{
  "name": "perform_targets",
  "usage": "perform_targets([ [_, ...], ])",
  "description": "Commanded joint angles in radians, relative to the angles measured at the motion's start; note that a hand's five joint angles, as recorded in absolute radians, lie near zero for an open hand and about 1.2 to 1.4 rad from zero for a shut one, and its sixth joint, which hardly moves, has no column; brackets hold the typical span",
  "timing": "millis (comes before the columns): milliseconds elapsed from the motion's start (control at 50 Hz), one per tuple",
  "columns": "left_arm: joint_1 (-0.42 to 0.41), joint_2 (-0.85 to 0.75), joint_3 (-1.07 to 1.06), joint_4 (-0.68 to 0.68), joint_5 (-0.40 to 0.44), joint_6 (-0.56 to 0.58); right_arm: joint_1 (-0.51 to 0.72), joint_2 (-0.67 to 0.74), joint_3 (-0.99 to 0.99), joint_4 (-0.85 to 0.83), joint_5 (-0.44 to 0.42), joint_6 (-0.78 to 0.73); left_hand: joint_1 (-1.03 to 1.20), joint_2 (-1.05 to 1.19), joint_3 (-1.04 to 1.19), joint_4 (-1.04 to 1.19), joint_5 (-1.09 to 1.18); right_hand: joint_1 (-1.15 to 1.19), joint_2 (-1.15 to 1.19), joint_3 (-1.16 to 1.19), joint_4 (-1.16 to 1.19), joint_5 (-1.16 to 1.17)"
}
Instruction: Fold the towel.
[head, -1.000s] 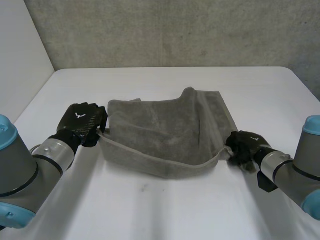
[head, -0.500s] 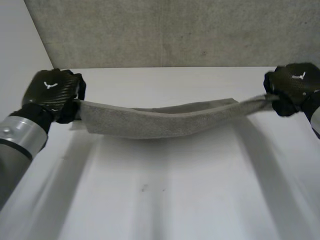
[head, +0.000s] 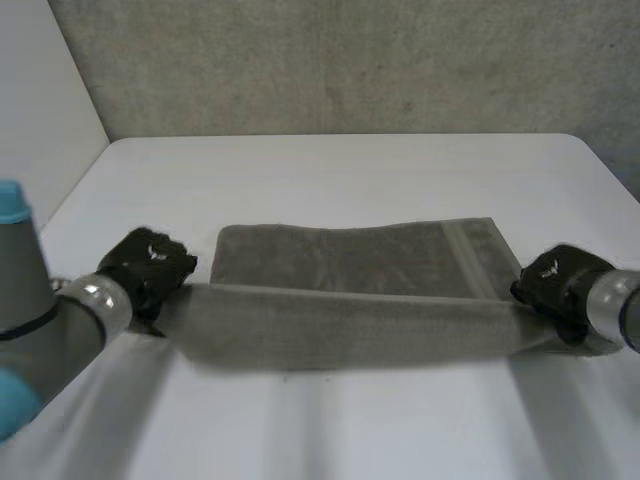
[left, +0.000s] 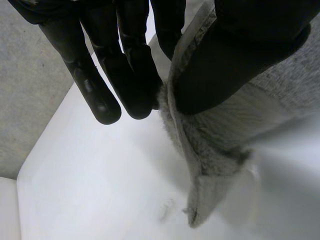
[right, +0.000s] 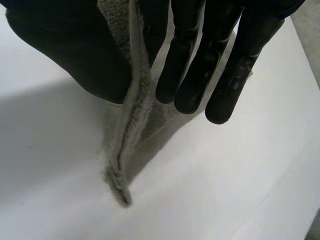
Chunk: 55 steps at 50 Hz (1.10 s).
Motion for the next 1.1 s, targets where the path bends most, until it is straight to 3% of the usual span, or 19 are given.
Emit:
perform_targets([
  [20, -0.062, -0.138, 0.437, 0.099, -0.118, 0.039, 0.131, 0.114, -0.474, -0.278, 0.131, 0.11, 0.205, 0.178, 0.179, 0.179, 0.186, 0.414, 0.219, 0.211, 0.207, 0.243],
  [40, -0.066, -0.139, 0.533, 0.176, -0.133, 0.033, 0.14, 0.105, -0.537, -0.406, 0.135, 0.168, 0.205, 0.178, 0.179, 0.179, 0.186, 0.414, 0.219, 0.211, 0.207, 0.243],
  [60, -0.074, -0.136, 0.608, 0.265, -0.147, 0.03, 0.14, 0.105, -0.538, -0.408, 0.135, 0.169, 0.205, 0.178, 0.179, 0.179, 0.186, 0.414, 0.219, 0.211, 0.207, 0.243],
  [80, -0.074, -0.136, 0.609, 0.266, -0.147, 0.03, 0.133, 0.092, -0.556, -0.543, 0.135, 0.222, 0.205, 0.178, 0.179, 0.179, 0.186, 0.414, 0.219, 0.211, 0.207, 0.243],
  [100, -0.079, -0.126, 0.653, 0.371, -0.156, 0.025, 0.133, 0.092, -0.556, -0.544, 0.135, 0.223, 0.205, 0.178, 0.179, 0.179, 0.186, 0.414, 0.219, 0.211, 0.207, 0.243],
  [120, -0.082, -0.113, 0.667, 0.474, -0.162, 0.013, 0.133, 0.068, -0.55, -0.672, 0.126, 0.271, 0.205, 0.178, 0.179, 0.179, 0.186, 0.414, 0.219, 0.211, 0.207, 0.243],
  [180, -0.082, -0.087, 0.669, 0.558, -0.167, -0.005, 0.136, 0.005, -0.514, -0.823, 0.129, 0.309, 0.205, 0.178, 0.179, 0.179, 0.186, 0.414, 0.219, 0.211, 0.207, 0.243],
  [240, -0.083, -0.064, 0.638, 0.611, -0.167, -0.047, 0.14, -0.023, -0.469, -0.801, 0.126, 0.301, 0.205, 0.178, 0.179, 0.179, 0.186, 0.414, 0.219, 0.211, 0.207, 0.243],
  [460, -0.059, -0.049, 0.241, 0.548, -0.158, -0.122, 0.131, -0.023, -0.169, -0.757, 0.048, 0.309, 0.205, 0.178, 0.179, 0.179, 0.186, 0.414, 0.219, 0.211, 0.207, 0.243],
  [600, -0.056, -0.113, -0.013, 0.712, -0.133, -0.117, 0.13, 0.019, 0.001, -0.75, -0.005, 0.307, 0.205, 0.178, 0.179, 0.179, 0.186, 0.414, 0.219, 0.211, 0.207, 0.243],
  [720, -0.056, -0.176, -0.101, 0.759, -0.112, -0.113, 0.13, 0.132, 0.094, -0.731, 0.0, 0.296, 0.205, 0.178, 0.179, 0.179, 0.186, 0.414, 0.219, 0.211, 0.207, 0.243],
  [880, -0.056, -0.107, -0.275, 0.636, -0.109, -0.081, 0.125, 0.088, 0.14, -0.537, 0.001, 0.228, 0.205, 0.178, 0.179, 0.179, 0.186, 0.414, 0.219, 0.211, 0.207, 0.243],
  [960, -0.059, 0.021, -0.357, 0.398, -0.109, 0.014, 0.116, 0.006, 0.146, -0.349, 0.006, 0.163, 0.205, 0.178, 0.179, 0.179, 0.186, 0.414, 0.219, 0.211, 0.207, 0.243],
  [980, -0.062, 0.06, -0.374, 0.28, -0.109, 0.066, 0.095, -0.033, 0.146, -0.234, 0.006, 0.117, 0.205, 0.178, 0.179, 0.179, 0.186, 0.414, 0.219, 0.211, 0.207, 0.243],
  [1000, -0.062, 0.06, -0.374, 0.278, -0.109, 0.067, 0.065, -0.07, 0.151, -0.113, 0.006, 0.064, 0.205, 0.178, 0.179, 0.179, 0.186, 0.414, 0.219, 0.211, 0.207, 0.243],
  [1020, -0.062, 0.101, -0.385, 0.154, -0.107, 0.126, 0.065, -0.07, 0.151, -0.112, 0.006, 0.063, 0.205, 0.178, 0.179, 0.179, 0.186, 0.414, 0.219, 0.211, 0.207, 0.243],
  [1040, -0.062, 0.102, -0.385, 0.153, -0.107, 0.126, 0.041, -0.104, 0.163, -0.002, 0.003, 0.015, 0.205, 0.178, 0.179, 0.179, 0.186, 0.414, 0.219, 0.211, 0.207, 0.243],
  [1080, -0.062, 0.195, -0.393, -0.064, -0.103, 0.207, 0.021, -0.13, 0.174, 0.092, -0.005, -0.038, 0.205, 0.178, 0.179, 0.179, 0.186, 0.414, 0.219, 0.211, 0.207, 0.243],
  [1100, -0.062, 0.195, -0.393, -0.065, -0.103, 0.208, 0.007, -0.148, 0.183, 0.149, -0.009, -0.073, 0.205, 0.178, 0.179, 0.179, 0.186, 0.414, 0.219, 0.211, 0.207, 0.243],
])
